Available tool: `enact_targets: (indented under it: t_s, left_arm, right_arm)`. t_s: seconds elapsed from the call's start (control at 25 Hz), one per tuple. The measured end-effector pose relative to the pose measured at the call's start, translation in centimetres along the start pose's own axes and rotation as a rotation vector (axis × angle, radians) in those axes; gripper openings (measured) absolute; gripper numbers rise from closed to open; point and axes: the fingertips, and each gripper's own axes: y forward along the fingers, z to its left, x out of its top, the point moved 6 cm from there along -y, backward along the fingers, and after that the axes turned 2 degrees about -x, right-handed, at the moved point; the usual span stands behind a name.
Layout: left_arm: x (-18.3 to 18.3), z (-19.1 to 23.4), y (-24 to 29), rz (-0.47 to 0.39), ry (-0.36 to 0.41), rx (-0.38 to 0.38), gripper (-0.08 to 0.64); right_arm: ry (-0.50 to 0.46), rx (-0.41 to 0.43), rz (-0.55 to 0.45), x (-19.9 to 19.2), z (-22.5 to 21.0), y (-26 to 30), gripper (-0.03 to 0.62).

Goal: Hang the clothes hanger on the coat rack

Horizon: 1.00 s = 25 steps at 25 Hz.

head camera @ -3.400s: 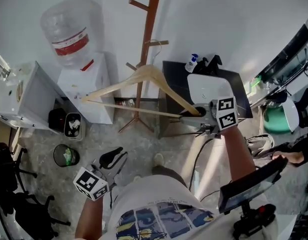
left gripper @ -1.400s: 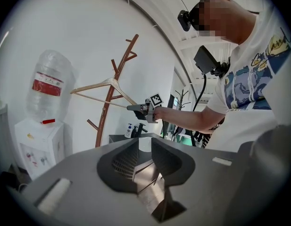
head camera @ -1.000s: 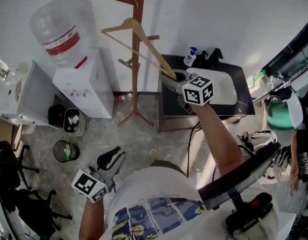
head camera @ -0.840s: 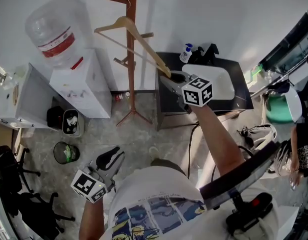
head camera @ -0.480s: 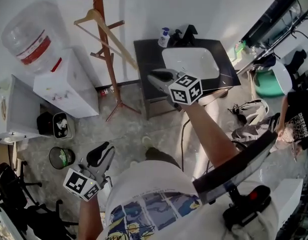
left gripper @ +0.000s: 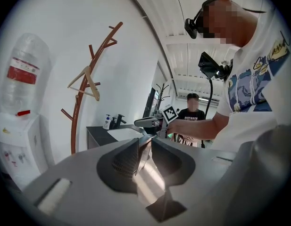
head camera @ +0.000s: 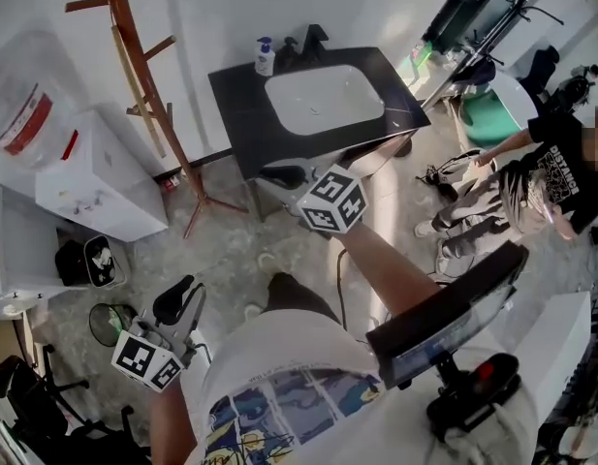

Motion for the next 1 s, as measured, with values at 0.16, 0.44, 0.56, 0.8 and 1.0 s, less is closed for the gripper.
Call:
enact_targets:
  t_s: [0.16, 0.44, 0.56, 0.8, 1.0]
  left_arm:
    - [-0.4, -0.7, 0.3, 0.012, 0.006, -0.029, 0.089]
    - [-0.8, -1.8, 0.4, 0.023, 0.01, -0.063, 0.089]
    - [-1.0, -2.2, 0.5, 0.026, 0.013, -0.071, 0.089]
    - [-1.0, -2.7, 0.8, 0.028, 0.021, -0.089, 0.089]
    - [-1.0, -2.9, 1.0, 0.03, 0.023, -0.101, 0.089]
  right_arm:
    - [-0.009, 0.003, -0.001, -0.9, 2.8, -1.8, 0.055]
    - [-0.041, 0.027, -0.026, -0.6, 7.0, -4.0, 0.055]
    - [-0.062, 0.034, -0.032, -0.5, 8.4, -4.6, 0.055]
    - [-0.098, 0.036, -0.035, -0.5, 10.2, -5.9, 0.055]
    - [-0.118, 0.037, -0.032, -0.4, 11.1, -6.4, 0.053]
